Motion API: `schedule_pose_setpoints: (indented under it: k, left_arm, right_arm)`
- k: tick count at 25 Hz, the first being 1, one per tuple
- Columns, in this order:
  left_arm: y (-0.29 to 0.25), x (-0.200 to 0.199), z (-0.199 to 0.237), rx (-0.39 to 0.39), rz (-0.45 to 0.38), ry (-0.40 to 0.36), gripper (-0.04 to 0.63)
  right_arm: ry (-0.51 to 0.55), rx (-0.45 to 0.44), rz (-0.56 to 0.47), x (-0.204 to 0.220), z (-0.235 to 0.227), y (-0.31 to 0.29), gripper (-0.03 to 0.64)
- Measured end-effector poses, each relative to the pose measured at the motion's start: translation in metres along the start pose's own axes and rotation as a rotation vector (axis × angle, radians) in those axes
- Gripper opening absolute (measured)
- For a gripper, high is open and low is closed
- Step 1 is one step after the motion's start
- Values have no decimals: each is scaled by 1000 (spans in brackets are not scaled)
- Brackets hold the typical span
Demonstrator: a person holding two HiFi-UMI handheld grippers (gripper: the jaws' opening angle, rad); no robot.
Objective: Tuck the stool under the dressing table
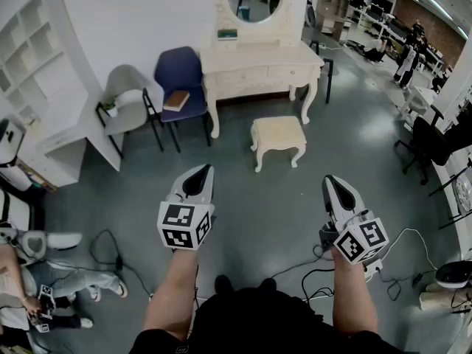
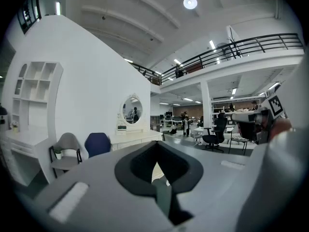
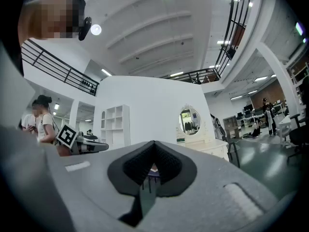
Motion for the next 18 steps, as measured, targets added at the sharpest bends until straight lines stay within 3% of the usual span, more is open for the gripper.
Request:
schedule_pose_setpoints:
  k: [5,11,18]
  left_arm:
    - [-10,5,-10,-7,6,16,20]
    - [-27,1,-20,-13,19,10,20]
    - [-60,1,-65,6,25,10,20]
  right_arm:
    - [7,-17,7,4,-14,7,0]
    - [6,54,3,-1,-53,13,0]
    - [-69,71,-12,-5,-113,39,2]
Point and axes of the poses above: the fingertips, and each gripper's own axes: y backward along the fingers, z to its left, x out of its underside, the point moved 1 cm from there along y, backward along the fingers, and after that the axes turned 12 degrees about x, right-handed, at the moved point
